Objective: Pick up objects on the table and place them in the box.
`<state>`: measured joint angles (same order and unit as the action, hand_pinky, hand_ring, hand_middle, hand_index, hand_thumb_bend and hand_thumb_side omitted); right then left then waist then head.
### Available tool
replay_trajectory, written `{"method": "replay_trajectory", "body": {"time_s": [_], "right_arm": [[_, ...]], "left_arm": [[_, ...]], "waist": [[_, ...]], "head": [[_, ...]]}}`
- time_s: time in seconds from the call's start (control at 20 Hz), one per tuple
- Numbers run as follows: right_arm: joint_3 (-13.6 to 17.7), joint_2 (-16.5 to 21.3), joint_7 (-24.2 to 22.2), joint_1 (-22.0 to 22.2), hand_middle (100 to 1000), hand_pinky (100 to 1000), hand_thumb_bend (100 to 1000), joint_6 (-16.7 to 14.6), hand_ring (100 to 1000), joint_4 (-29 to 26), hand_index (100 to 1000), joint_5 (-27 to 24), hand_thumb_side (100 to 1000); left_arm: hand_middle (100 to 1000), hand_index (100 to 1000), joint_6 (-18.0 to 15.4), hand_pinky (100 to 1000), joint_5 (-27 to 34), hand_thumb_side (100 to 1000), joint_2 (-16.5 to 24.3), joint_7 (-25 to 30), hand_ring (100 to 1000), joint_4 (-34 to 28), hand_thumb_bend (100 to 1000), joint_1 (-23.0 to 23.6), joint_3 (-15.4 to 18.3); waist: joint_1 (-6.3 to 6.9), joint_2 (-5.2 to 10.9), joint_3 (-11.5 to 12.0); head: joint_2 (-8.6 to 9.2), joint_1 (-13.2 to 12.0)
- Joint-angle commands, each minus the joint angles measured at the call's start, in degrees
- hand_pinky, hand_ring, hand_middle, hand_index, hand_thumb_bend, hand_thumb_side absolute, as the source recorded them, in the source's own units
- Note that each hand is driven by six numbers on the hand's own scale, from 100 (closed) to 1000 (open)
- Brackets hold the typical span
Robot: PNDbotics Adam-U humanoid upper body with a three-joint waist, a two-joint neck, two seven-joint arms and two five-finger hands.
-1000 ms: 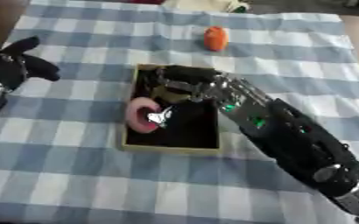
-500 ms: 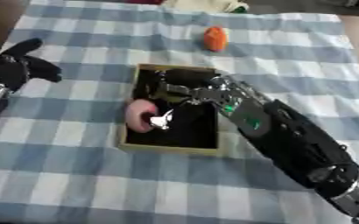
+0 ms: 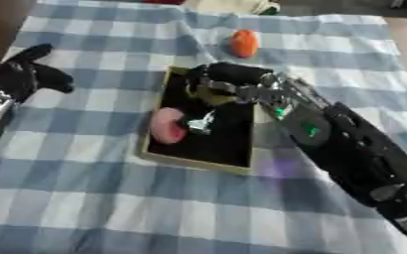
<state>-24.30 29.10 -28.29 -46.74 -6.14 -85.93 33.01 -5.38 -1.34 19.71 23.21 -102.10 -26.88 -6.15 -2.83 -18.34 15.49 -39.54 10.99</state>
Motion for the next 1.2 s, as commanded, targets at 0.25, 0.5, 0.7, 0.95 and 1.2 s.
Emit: {"method": "replay_trajectory", "body": {"time_s": [0.25,0.5,0.7,0.95,1.2], "right_arm": [[4.8,6.5,-0.3,-0.3,830,885,313,4.0,805,-8.3,963,-7.0,769],[6.4,8.1,0.1,0.0,830,885,309,5.4,805,-10.2,963,-9.1,770],[7.6,8.7,1.2,-0.4,833,885,300,6.1,806,-8.8,962,-8.0,754],[9.6,7.4,3.6,-2.2,830,884,297,6.9,805,-2.0,959,-4.8,739],[11.8,5.1,6.3,-4.8,829,884,305,7.0,804,7.2,958,-1.8,736]], "left_arm": [[706,998,0.0,942,-0.3,997,1.3,0.3,739,-0.4,139,-0.3,0.4],[707,999,0.0,943,-0.4,997,1.3,0.5,740,-0.4,138,-0.4,0.4],[708,999,0.0,944,-0.4,999,1.4,0.6,742,-0.4,138,-0.3,0.4],[708,999,-0.1,945,-0.4,999,1.3,0.7,744,-0.4,137,-0.4,0.2],[708,998,-0.2,945,-0.4,1000,1.3,1.1,745,-0.3,136,-0.5,0.0]], "waist": [[0.15,1.38,-0.3],[0.15,1.36,-0.3],[0.07,1.33,0.1],[-0.06,1.32,0.7],[-0.12,1.22,1.5]], "head": [[0.13,-0.6],[0.34,-0.7],[0.48,-0.8],[0.81,-0.8],[1.06,-0.6]]}}
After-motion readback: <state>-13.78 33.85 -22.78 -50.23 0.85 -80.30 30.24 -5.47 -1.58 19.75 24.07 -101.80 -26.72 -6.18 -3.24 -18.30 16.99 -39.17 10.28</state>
